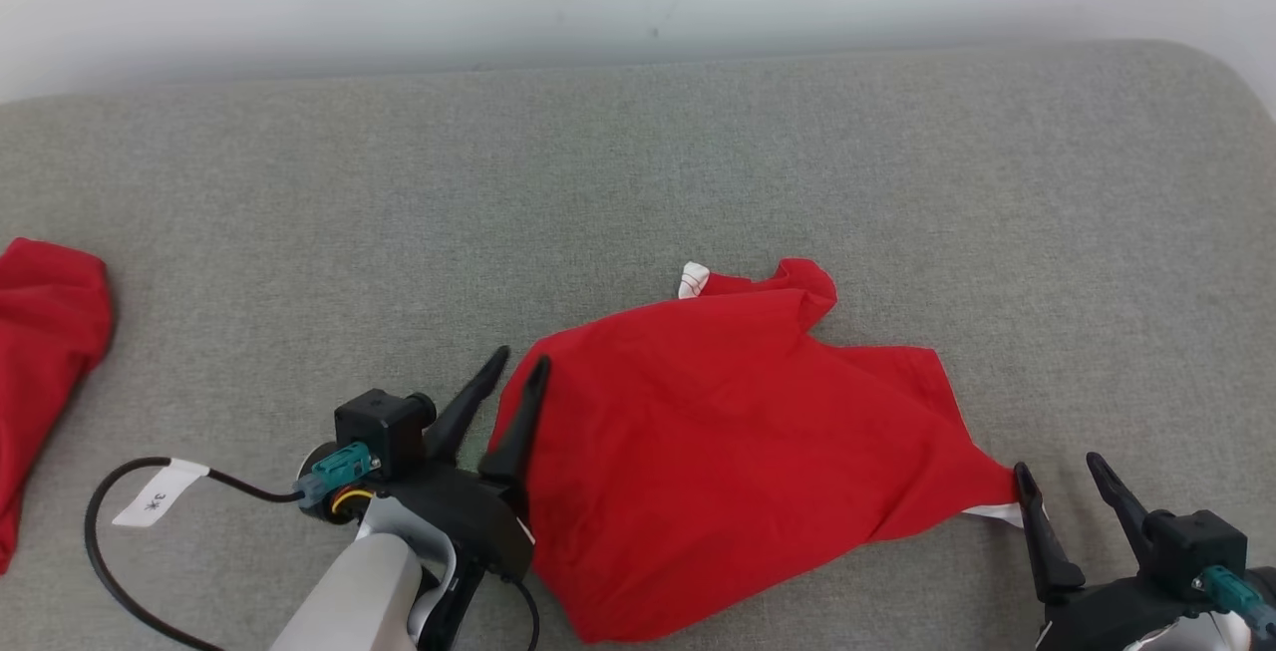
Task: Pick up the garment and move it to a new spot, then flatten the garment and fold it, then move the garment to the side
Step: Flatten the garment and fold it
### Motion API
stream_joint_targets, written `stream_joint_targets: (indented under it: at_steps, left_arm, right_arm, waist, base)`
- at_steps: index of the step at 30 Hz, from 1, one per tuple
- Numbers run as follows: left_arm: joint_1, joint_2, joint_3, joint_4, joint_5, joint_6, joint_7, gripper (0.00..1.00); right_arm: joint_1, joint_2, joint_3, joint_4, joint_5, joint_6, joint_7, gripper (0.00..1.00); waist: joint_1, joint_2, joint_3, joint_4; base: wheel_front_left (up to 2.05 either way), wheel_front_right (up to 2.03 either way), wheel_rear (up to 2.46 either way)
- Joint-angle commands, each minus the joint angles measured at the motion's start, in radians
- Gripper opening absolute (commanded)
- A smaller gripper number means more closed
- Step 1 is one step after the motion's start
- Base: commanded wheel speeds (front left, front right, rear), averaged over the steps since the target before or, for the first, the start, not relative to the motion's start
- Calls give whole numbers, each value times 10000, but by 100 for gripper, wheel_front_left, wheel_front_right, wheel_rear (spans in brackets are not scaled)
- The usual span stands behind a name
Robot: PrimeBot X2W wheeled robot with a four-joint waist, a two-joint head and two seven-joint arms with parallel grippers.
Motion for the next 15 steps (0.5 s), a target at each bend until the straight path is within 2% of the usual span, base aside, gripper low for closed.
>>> stream_joint_targets:
  at_steps: [1, 9, 10, 12, 13, 15]
  left_arm:
    - [-47, 116, -146, 113, -233, 3, -37, 100]
    - [-318, 327, -1086, 978, -1734, 3, -36, 100]
    - [-395, 338, -1526, 1168, -2161, 3, 17, 80]
    - [-555, 418, -1946, 1258, -2472, 3, 32, 11]
    - [-617, 463, -2108, 1295, -2707, 4, 27, 0]
    - [-741, 580, -2410, 1368, -2929, 4, 14, 0]
  right_arm:
    - [114, 26, 8, 38, 64, -12, -7, 100]
    - [166, 92, 109, 164, 140, -12, -7, 100]
    - [119, 112, 152, 177, 144, -10, -7, 100]
    - [52, 116, 191, 166, 158, -10, -7, 100]
    - [18, 115, 202, 167, 167, -10, -7, 100]
    - [-29, 108, 209, 166, 179, -12, -7, 100]
  waist:
    - [-1, -1, -96, 84]
    - [-1, -1, -225, 199]
    - [-1, -1, -210, 179]
    - [-1, -1, -183, 148]
    - [-1, -1, -165, 126]
    - [-1, -1, -128, 95]
  base:
    - [0, 0, 0]
    - [0, 0, 0]
    - [0, 0, 0]
    - [0, 0, 0]
    - [0, 0, 0]
    - [0, 0, 0]
